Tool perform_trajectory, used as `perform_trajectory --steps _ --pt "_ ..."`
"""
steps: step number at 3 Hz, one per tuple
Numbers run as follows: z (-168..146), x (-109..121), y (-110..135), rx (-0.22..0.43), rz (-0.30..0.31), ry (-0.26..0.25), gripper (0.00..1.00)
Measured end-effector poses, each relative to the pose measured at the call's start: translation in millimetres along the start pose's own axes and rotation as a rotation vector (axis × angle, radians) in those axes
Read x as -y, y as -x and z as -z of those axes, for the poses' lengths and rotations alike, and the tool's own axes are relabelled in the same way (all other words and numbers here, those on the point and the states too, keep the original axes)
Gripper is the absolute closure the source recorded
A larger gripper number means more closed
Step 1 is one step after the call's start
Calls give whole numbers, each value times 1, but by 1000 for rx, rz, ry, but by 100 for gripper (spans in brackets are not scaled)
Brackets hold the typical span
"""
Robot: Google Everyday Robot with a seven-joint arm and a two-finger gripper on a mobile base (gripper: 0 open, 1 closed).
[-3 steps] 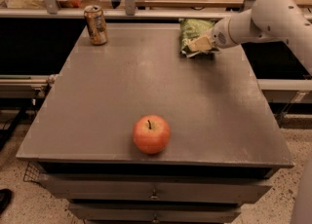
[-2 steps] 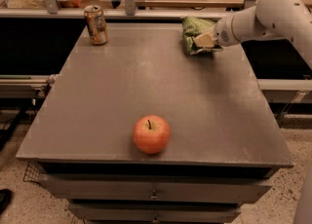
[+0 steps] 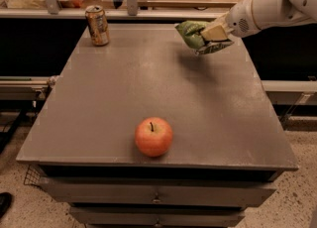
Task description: Move green jalapeno chip bag near apple
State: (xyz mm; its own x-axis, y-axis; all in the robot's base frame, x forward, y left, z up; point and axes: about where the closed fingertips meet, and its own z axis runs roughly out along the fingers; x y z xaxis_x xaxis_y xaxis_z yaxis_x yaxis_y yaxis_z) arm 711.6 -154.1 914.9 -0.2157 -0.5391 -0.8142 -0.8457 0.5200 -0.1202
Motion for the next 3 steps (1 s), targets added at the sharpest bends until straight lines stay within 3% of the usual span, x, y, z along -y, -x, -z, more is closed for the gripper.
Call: perform_trajectory --steps 1,3 --pt "48 -69 -6 -10 97 207 100" --pt "107 -145 -30 20 197 391 100"
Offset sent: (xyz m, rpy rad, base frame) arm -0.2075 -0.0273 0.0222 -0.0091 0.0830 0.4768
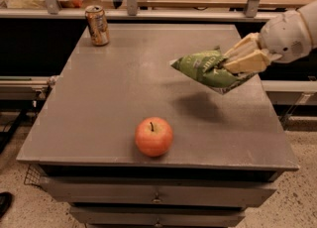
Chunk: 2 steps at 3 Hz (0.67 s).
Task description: Move green jalapeno chip bag near apple
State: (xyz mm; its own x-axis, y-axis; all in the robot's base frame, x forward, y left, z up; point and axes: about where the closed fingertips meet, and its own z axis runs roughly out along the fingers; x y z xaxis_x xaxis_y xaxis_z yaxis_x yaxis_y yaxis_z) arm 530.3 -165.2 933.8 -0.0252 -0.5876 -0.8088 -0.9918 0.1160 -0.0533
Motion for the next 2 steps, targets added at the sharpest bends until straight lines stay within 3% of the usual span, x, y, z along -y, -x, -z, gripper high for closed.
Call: perform_trajectory --steps 2 --pt "-17 -58 3 67 64 139 100"
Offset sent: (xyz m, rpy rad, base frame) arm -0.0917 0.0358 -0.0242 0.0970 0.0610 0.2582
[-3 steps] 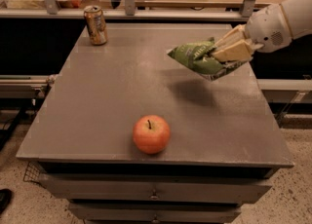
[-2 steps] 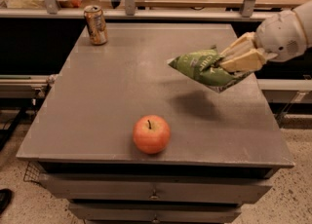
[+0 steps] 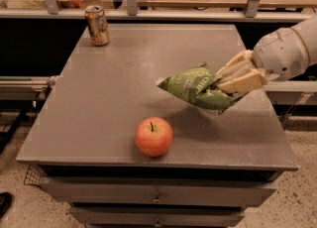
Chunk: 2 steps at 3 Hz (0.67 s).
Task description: Move green jalapeno chip bag near apple
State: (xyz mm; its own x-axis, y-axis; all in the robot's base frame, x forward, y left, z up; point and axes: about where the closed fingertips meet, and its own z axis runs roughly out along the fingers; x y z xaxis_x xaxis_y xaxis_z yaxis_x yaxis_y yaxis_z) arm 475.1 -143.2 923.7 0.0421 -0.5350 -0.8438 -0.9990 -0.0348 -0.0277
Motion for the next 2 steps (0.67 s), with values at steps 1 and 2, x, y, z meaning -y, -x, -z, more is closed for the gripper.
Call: perform_trajectory --steps 1,2 --pt "-19 -19 -1 19 6 68 76" --pt "-37 -27 -2 31 -1 95 54"
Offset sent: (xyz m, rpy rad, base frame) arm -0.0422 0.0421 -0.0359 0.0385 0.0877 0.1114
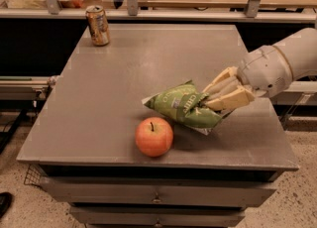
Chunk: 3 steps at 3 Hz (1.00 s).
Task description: Move green jalapeno chip bag near apple
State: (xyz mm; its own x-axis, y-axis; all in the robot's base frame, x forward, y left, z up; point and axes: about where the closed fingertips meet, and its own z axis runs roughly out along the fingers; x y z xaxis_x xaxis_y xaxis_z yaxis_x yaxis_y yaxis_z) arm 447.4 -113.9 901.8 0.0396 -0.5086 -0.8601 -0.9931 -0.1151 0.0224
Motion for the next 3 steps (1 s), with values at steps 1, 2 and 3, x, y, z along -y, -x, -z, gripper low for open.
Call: perform_trajectory --steps 1,2,3 --pt "-10 -2 -2 5 -13 6 30" --pt "-14 -4 -5 5 -26 2 7" --pt "-7 -2 -7 -8 -31 -22 0"
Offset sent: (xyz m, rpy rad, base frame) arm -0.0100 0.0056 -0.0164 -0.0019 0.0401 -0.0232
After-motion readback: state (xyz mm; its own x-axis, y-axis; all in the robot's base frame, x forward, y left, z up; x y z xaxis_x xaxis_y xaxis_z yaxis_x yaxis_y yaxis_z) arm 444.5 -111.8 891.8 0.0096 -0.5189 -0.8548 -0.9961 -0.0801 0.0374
